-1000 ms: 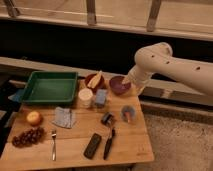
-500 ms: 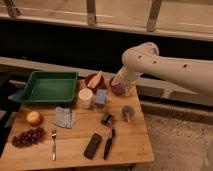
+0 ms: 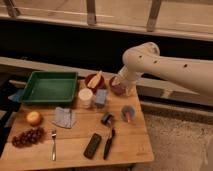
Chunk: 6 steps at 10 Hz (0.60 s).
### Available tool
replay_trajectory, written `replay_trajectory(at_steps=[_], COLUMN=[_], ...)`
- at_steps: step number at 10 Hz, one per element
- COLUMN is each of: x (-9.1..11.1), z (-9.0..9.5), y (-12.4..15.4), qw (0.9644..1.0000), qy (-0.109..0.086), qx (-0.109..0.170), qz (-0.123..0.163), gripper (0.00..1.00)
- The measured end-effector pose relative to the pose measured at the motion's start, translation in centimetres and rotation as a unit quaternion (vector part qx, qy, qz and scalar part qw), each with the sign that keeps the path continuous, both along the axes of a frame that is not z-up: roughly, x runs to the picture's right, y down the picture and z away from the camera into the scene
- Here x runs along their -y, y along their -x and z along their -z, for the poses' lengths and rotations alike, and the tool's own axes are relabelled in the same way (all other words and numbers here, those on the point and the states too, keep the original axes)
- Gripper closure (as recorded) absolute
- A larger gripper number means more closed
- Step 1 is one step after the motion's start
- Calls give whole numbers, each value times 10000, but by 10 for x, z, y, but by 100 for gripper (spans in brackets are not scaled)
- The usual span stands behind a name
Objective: Place grapes in purple bowl
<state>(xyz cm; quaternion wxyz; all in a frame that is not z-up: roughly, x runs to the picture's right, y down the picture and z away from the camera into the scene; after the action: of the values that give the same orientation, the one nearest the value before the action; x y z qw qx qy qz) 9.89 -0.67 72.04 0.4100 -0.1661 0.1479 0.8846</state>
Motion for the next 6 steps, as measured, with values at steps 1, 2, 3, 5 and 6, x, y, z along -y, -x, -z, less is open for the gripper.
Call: replay_trajectory(at_steps=[1,2,3,5,6], x=[-1,-2,-5,-10,-12], z=[-2,-4,-5,-6,-5], y=[11,22,39,89,119], qw=[9999,9996,9988,9953,9926], qy=[26,42,64,71,72], qx=[125,224,373,707,897], qz=[84,163,315,651,821], gripper=[38,38,38,38,38])
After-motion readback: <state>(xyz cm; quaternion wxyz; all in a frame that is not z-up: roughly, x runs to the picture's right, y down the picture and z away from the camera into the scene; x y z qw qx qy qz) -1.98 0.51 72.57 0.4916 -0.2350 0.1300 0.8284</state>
